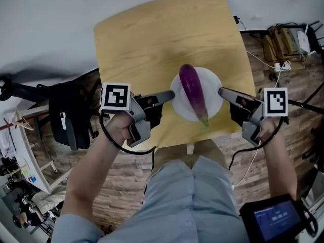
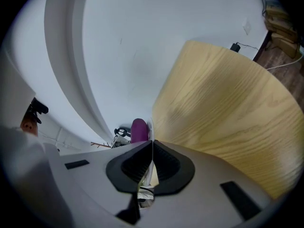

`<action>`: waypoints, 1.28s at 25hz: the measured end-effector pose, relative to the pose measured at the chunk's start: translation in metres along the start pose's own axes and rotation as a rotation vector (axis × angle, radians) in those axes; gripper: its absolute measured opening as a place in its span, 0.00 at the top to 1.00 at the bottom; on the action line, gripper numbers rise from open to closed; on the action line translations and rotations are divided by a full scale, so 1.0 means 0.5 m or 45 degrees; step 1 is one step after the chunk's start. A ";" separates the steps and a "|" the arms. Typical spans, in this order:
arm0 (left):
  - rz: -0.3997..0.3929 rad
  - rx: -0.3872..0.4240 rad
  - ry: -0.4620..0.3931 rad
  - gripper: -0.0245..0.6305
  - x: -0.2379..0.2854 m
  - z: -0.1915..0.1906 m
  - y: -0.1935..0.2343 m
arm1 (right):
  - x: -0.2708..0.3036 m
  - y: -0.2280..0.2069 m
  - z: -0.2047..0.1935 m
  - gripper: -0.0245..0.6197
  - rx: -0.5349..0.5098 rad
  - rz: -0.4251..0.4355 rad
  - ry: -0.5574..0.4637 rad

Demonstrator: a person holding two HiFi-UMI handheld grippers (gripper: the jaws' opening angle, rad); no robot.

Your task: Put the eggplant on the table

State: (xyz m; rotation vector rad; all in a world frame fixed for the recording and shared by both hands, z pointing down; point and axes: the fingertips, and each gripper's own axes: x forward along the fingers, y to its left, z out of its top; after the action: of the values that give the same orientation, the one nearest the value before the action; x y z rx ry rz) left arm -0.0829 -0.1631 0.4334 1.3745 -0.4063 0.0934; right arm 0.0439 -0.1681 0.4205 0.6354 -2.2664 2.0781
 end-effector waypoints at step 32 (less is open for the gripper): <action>0.099 -0.177 0.099 0.92 0.098 0.087 0.169 | 0.054 -0.195 0.042 0.95 0.094 -0.101 -0.007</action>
State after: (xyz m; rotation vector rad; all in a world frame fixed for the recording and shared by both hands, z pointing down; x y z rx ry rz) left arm -0.0728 -0.1963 0.5345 1.2148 -0.3942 0.1788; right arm 0.0531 -0.2001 0.5184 0.7218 -2.1387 2.1341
